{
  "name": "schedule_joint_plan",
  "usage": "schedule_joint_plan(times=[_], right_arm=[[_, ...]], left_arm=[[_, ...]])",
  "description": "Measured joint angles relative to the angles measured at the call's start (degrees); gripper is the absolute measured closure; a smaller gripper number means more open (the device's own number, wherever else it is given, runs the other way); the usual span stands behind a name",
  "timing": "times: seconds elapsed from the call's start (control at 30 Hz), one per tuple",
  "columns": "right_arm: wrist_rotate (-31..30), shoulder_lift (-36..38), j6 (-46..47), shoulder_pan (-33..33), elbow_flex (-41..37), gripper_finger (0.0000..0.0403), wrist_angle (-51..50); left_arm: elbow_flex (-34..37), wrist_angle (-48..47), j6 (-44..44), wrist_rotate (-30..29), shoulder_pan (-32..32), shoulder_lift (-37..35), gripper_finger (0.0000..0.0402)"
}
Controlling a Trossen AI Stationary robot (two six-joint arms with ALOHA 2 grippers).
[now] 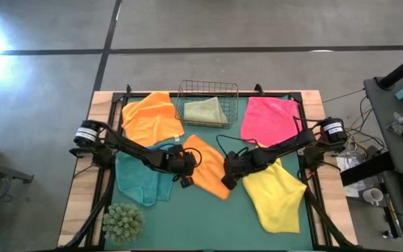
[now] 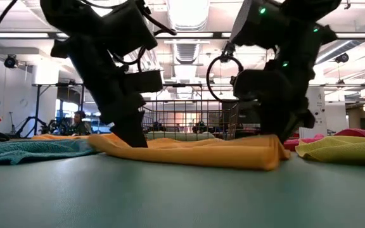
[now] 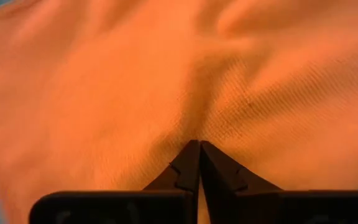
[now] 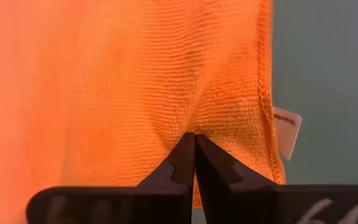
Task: Fold microfiber towels
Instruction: Fold the orange microfiber cloth
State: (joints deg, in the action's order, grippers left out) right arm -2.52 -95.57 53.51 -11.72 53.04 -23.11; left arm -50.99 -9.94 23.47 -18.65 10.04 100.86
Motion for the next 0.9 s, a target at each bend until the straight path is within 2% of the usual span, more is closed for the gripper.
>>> schedule_joint_plan(times=[0.2, 0.33, 0.5, 0.7, 0.9], right_arm=[[0.22, -0.07, 6.04, -4.39, -0.07, 0.0394, 0.34], [2.51, -0.14, 7.37, -6.58, -0.15, 0.0394, 3.3], [2.66, 1.0, 6.63, -7.52, -0.33, 0.0394, 5.87], [-2.15, 6.1, 5.14, -7.5, -0.39, 0.0394, 3.57], [-6.47, 11.72, 2.93, -7.46, -0.33, 0.0394, -0.67]], left_arm=[[-0.41, 0.6, -10.13, 0.15, -2.02, 0.2, 0.04], [-0.51, 0.56, -13.66, 0.14, -3.74, 0.2, 0.04], [-1.13, -0.08, -13.36, 0.17, -4.08, -0.66, 0.04], [-2.6, 0.15, -13.06, 2.85, -1.7, -4.47, 0.04], [-4.78, 2.49, -3.75, 6.63, 1.6, -6.53, 0.04]])
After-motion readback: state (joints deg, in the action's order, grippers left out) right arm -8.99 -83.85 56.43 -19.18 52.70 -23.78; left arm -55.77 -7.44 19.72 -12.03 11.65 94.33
